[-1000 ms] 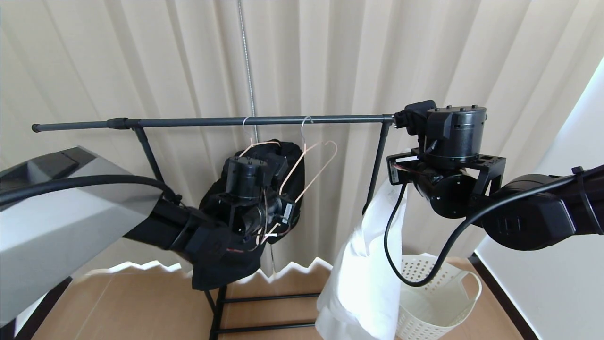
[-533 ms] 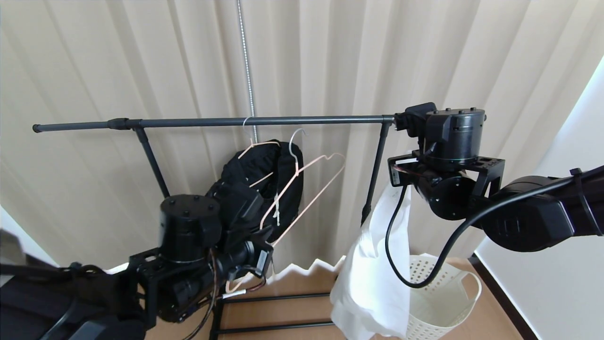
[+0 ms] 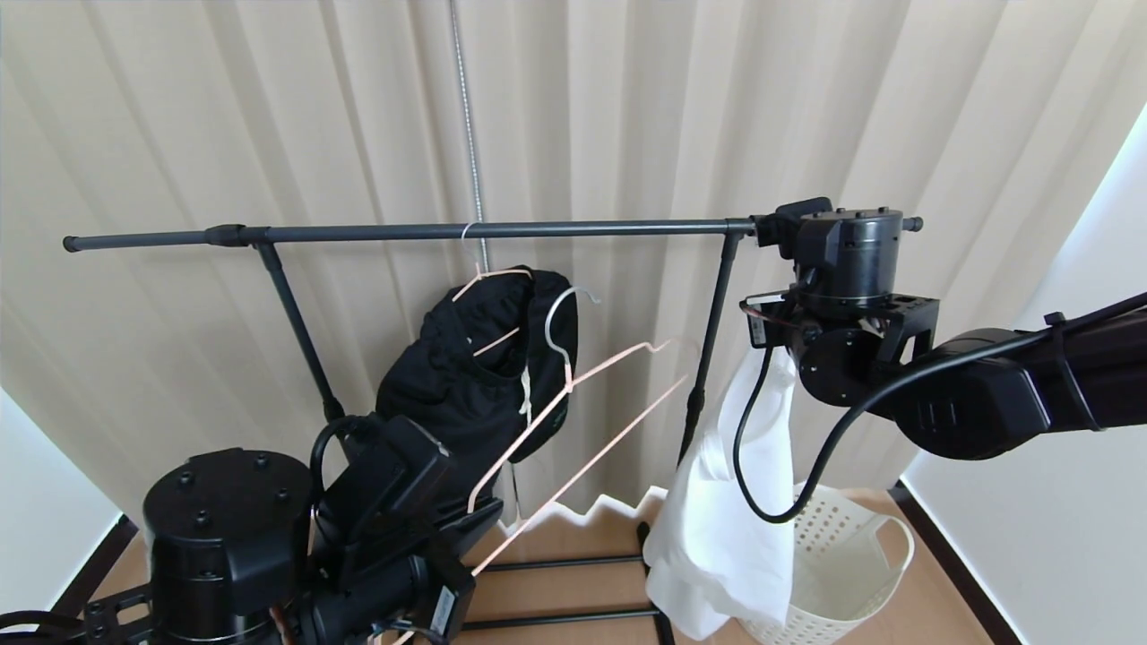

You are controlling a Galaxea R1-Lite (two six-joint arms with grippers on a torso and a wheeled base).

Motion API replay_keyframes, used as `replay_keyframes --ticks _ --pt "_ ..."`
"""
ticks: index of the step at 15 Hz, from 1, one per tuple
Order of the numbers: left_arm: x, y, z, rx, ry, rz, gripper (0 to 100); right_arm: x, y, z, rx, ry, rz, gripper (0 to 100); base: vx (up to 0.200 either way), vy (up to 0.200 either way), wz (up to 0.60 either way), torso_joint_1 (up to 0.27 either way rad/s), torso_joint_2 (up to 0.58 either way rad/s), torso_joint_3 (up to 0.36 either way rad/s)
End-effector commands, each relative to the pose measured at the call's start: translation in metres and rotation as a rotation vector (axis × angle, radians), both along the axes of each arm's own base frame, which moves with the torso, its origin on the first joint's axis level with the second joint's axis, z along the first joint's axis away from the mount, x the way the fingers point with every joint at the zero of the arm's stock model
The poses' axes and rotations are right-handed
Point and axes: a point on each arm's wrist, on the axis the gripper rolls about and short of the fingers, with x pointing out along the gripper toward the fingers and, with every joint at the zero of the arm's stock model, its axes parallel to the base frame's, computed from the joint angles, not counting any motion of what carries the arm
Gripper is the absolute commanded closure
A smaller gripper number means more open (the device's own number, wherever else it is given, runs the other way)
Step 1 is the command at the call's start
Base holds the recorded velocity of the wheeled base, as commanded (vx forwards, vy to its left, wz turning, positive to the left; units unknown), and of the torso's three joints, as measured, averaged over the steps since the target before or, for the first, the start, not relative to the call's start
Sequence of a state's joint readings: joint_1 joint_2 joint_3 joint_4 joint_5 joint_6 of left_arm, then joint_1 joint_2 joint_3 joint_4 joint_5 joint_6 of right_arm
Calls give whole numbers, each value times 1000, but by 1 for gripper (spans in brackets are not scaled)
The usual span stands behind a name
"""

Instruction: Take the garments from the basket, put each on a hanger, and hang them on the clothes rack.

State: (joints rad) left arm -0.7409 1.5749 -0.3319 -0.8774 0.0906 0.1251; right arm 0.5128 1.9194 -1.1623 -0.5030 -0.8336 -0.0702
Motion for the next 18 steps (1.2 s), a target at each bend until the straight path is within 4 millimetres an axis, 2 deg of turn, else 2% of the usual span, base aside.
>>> replay_keyframes --ticks 1,5,9,14,18 --pt "-5 1 2 -11 -1 -29 100 8 0 -5 -3 5 -10 100 0 0 0 0 0 0" --pt "-7 -7 -2 -20 35 -109 100 14 1 -7 13 -29 -15 100 0 0 0 0 0 0" --pt "-3 -17 -5 -50 75 -110 100 14 2 -6 23 -43 -12 100 0 0 0 0 0 0" --pt "6 -27 1 -100 78 -94 100 6 11 -10 22 -42 16 100 0 0 0 0 0 0" --pt "15 -37 -1 -104 87 -87 100 -2 17 -13 14 -30 31 100 0 0 0 0 0 0"
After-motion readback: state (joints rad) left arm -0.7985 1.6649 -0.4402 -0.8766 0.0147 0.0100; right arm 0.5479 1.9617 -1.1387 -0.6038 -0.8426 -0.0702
